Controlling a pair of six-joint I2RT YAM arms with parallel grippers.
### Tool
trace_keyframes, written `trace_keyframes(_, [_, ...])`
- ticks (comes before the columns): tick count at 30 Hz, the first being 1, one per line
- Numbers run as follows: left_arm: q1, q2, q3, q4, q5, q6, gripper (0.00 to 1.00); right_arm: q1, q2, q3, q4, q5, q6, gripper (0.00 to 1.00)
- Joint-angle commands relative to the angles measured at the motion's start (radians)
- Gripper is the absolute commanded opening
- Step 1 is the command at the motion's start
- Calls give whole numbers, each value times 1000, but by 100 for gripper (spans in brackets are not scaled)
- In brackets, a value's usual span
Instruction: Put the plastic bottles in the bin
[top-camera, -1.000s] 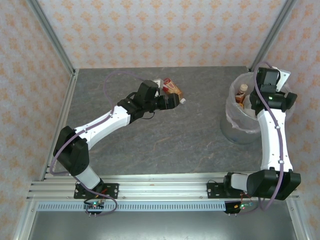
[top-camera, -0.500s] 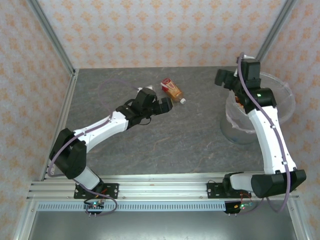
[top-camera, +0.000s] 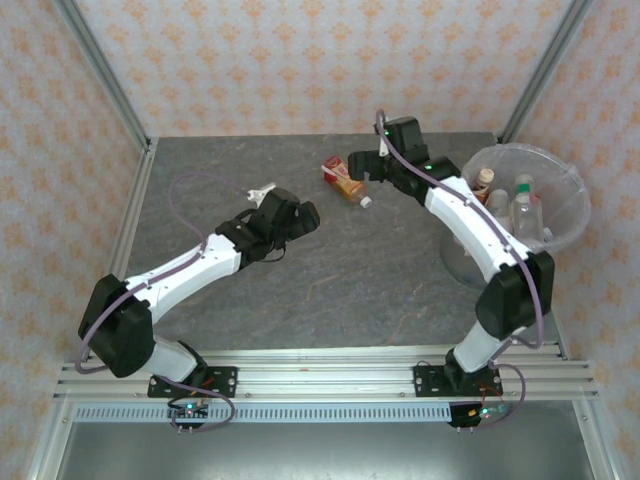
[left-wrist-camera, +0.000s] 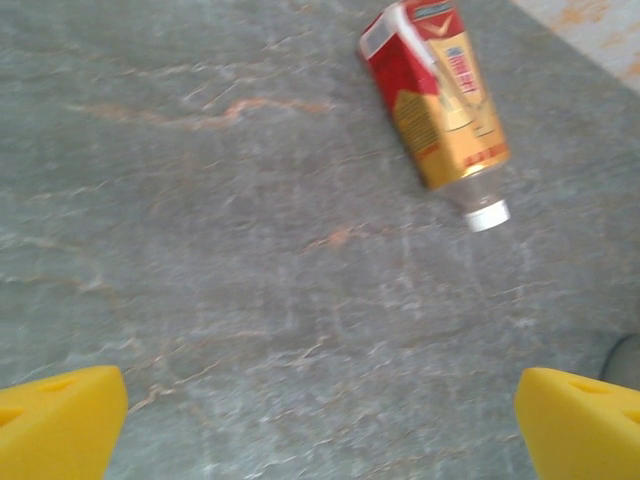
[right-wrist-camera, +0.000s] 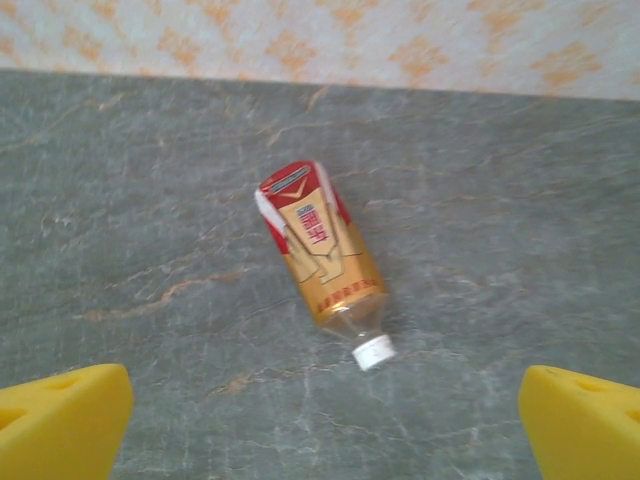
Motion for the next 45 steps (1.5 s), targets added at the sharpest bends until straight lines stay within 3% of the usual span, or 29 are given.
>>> trace_keyframes(1, [7,-30,-17,-57,-2,18,100,1,70,57,52,-41,-41,99])
trace_keyframes(6, [7,-55,-86,8,35,129,100,1,193,85,55,-54,-131,99])
trace_keyframes(14, [22,-237,-279,68,-104,18,100,0,380,208,3,-60,-194,99])
trace_keyframes(17, [28,-279,-295,43,-135,36,100,-1,467,287,-46,-29,-205,99])
trace_keyframes(22, [30,-285,-264,25,-115,104,100,-9,632,513,-208,-42,-245,99])
trace_keyframes(27, [30,-293,-275,135,-41,189,100,-16,800,775,-367,-86,-256,99])
trace_keyframes(36, [30,-305,-256,113,-64,225,100,-26,1158,1365,-648,-126,-235,99])
trace_keyframes(45, [31,-290,-260,107,-87,207,100,-25,1197,1359,-625,-95,-178,96])
